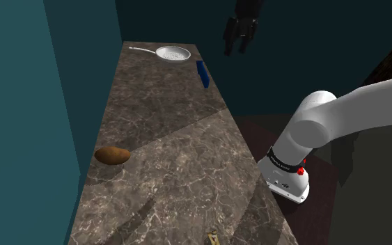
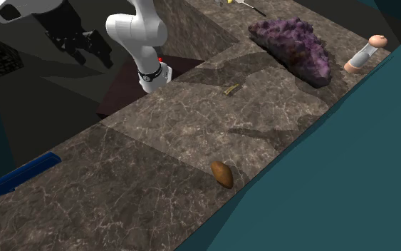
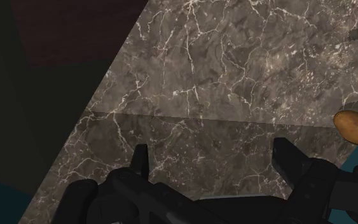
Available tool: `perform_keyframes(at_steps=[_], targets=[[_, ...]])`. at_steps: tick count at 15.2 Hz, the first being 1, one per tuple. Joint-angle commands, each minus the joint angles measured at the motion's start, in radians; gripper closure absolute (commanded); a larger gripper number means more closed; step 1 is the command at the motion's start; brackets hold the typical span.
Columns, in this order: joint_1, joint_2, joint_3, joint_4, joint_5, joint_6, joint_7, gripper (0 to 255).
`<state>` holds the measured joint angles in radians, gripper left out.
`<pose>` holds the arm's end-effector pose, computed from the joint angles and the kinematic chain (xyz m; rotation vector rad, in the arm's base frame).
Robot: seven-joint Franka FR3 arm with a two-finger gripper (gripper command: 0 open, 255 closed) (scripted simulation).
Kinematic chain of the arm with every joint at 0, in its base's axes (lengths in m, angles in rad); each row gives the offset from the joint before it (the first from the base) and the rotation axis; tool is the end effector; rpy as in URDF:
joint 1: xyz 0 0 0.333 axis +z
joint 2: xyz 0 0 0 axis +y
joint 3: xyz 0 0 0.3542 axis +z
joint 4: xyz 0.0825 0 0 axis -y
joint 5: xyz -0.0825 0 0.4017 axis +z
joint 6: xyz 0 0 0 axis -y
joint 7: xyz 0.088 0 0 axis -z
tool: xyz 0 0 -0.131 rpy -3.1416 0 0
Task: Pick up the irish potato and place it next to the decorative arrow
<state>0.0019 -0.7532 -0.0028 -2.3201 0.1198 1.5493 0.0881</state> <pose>0.3050 0.0153 0.6003 -3.0177 0.1309 0.0347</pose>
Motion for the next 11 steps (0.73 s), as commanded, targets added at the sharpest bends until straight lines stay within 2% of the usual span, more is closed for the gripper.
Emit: perform_keyframes(at_steps=[1, 11], targets=[[0.000, 0.000, 0.000, 0.000, 0.000, 0.000, 0.000, 0], [0.076, 0.210, 0.182, 0.002, 0.055, 0.229, 0.101, 0]])
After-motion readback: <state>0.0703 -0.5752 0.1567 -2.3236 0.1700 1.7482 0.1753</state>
